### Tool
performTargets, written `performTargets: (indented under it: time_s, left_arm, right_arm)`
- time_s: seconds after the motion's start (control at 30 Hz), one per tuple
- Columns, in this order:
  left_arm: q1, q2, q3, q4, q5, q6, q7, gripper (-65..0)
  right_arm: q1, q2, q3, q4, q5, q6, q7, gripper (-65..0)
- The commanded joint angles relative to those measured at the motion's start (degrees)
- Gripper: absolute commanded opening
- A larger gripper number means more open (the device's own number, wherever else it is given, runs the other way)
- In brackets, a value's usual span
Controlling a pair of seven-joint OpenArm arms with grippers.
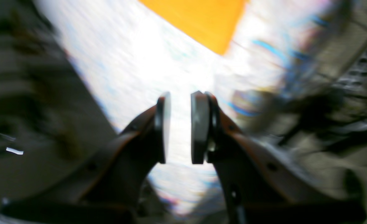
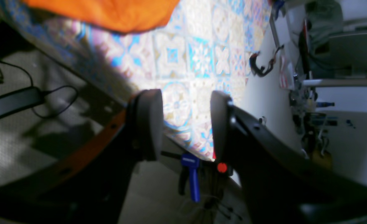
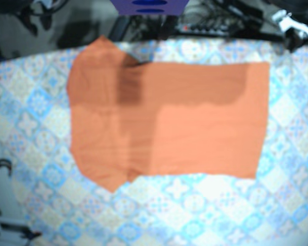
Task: Fold the T-shirt properly
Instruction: 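Move both grippers down toward the orange shirt's collar-side edge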
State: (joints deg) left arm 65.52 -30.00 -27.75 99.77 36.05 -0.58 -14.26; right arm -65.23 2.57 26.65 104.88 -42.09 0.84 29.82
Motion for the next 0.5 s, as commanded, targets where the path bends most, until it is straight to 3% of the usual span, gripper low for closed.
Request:
performTargets:
  time_s: [0.0, 0.17, 0.33, 0.47]
  left_arm:
    - [0.5, -0.4, -0.5, 1.4, 0.9, 0.5, 0.1, -54.1]
    - [-3.9, -0.5, 2.6, 5.4, 7.9, 0.4, 5.9, -53.5]
    - [-8.1, -0.6, 6.5, 6.1, 11.8, 0.4, 9.8, -53.5]
    - [-9.3, -0.6, 8.5, 5.9, 12.9, 0.3, 11.9, -53.5]
  right_arm:
    - [-0.9, 0.6, -0.4, 1.2, -0.4, -0.6, 0.2, -39.4]
    - [4.4, 0.7, -2.5, 0.9, -17.0, -0.5, -0.5, -39.4]
    - [7.4, 0.7, -8.9, 0.9, -26.1, -0.4, -0.5, -39.4]
    - [10.5, 0.6, -12.5, 0.8, -31.4, 3.9, -0.5, -39.4]
